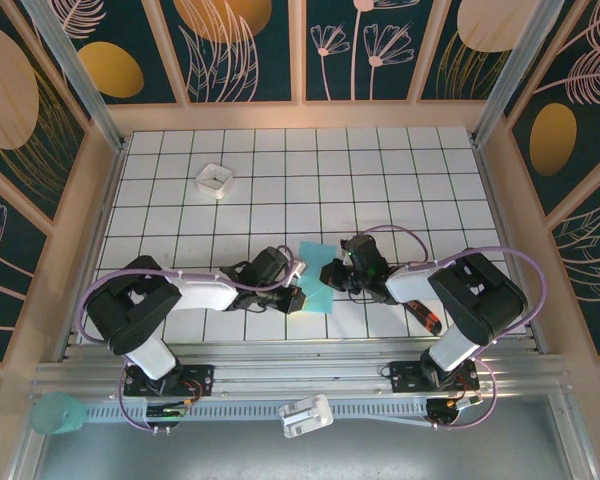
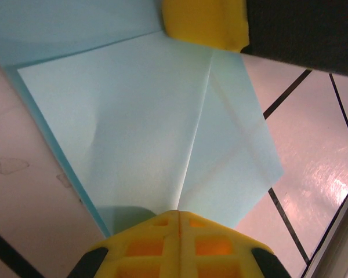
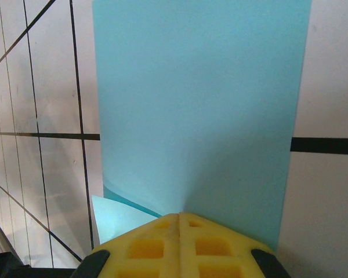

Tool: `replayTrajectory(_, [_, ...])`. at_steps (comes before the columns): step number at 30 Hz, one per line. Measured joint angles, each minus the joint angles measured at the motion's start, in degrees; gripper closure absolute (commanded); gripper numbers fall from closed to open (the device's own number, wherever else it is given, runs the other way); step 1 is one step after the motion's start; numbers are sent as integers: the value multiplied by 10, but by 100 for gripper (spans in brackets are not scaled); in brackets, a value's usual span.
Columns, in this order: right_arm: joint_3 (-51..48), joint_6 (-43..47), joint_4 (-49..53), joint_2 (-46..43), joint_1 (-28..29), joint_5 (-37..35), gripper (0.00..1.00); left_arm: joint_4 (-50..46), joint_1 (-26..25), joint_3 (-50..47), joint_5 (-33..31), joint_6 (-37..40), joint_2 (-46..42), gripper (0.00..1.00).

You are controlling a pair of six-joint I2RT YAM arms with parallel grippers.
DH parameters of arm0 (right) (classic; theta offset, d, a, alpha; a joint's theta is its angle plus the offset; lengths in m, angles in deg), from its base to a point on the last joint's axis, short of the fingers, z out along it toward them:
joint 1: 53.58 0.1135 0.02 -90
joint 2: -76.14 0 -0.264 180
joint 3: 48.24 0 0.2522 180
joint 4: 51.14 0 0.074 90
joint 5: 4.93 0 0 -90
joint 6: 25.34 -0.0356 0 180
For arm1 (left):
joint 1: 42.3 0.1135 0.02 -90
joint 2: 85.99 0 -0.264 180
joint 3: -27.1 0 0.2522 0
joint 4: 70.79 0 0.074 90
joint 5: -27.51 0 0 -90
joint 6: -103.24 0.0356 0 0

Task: Fold a paper plane with a square sheet of paper (pick it up from the middle)
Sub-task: Fold the triangle a second time at the center of the table.

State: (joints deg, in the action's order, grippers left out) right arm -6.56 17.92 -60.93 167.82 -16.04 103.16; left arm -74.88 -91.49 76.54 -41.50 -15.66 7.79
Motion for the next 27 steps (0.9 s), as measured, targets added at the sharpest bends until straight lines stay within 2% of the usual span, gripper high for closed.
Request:
replayTrajectory(17, [0, 0, 0, 0, 0, 0, 100, 41, 1, -72, 4, -34, -50, 100])
replayTrajectory(27, [0, 4, 0, 0, 0, 0, 100, -31, 5, -95, 11, -59, -130, 100])
